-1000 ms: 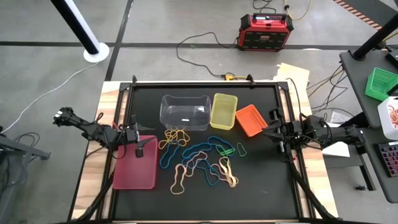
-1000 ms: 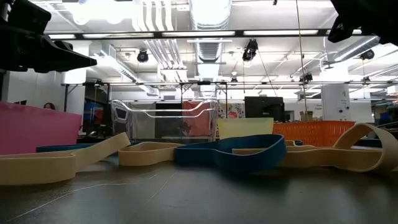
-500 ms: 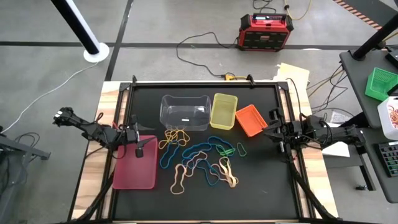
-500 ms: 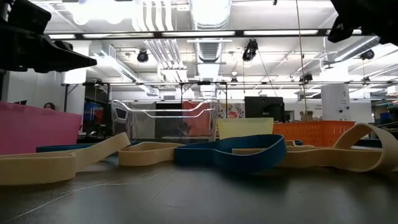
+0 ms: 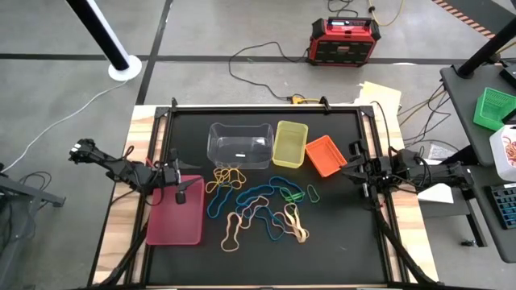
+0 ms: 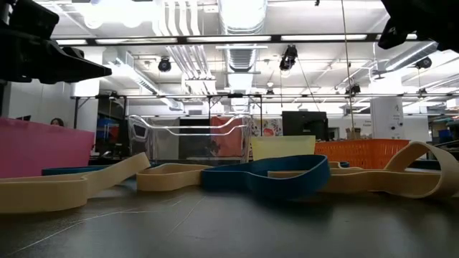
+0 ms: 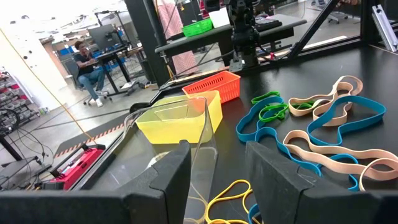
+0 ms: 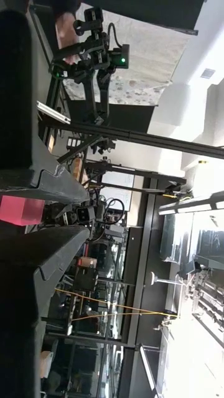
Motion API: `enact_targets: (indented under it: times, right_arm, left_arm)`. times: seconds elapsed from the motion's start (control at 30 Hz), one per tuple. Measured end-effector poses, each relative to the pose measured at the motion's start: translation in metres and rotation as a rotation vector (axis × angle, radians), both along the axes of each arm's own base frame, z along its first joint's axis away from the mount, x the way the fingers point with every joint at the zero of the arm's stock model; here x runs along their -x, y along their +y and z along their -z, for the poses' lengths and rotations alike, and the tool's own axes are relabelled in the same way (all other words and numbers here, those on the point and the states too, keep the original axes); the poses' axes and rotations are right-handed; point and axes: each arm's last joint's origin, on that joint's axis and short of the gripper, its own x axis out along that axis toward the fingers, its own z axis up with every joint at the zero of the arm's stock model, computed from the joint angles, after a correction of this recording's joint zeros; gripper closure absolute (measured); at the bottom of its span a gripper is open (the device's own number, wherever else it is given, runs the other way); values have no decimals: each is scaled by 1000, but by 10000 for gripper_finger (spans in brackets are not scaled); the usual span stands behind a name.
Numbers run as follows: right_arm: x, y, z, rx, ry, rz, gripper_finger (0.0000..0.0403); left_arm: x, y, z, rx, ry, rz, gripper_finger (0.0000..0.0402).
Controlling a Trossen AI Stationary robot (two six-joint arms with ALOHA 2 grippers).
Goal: Sort rubber bands into baskets
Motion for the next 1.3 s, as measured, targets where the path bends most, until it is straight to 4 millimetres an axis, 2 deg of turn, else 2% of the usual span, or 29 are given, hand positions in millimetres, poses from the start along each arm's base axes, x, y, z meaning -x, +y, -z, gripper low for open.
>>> enact_targets:
  times: [0.07, 0.1, 0.17, 0.23, 0.3, 0.4, 0.53, 0.67, 0.77, 0.93, 1.1, 1.3]
  right_arm:
    - [1, 0, -1, 13, -19, 6, 335]
    - [1, 0, -3, 15, -41, 7, 335]
    - [2, 0, -5, -40, -49, -18, 335]
    - [-2, 0, -3, -107, 11, -35, 335]
    - [-9, -1, 0, -174, 119, -42, 335]
    - [-19, -2, -9, -274, 280, -6, 335]
    - [-44, -6, -14, -379, 693, 166, 335]
    - [-58, -7, -21, -443, 964, 252, 335]
    - [-73, -4, -22, -476, 1067, 258, 335]
    - [-102, 9, -22, -450, 1141, 250, 335]
    - [-128, 19, -9, -401, 1261, 274, 335]
    - [-158, 25, 5, -377, 1356, 287, 335]
  left_arm:
    - [0, 0, -1, 18, -10, -1, 263]
    - [0, 0, -3, 95, -44, 6, 263]
    - [-1, -2, -10, 356, -152, 53, 263]
    - [-1, -2, -19, 475, -252, 79, 263]
    - [0, -3, -27, 522, -330, 117, 263]
    - [1, -4, -36, 553, -406, 188, 263]
    - [0, -4, -41, 568, -452, 212, 263]
    - [0, -5, -40, 566, -448, 210, 263]
    - [0, -4, -41, 556, -449, 197, 263]
    - [-4, -4, -37, 584, -434, 116, 263]
    - [-9, -6, -33, 635, -400, 105, 263]
    - [-15, -6, -27, 664, -375, -8, 263]
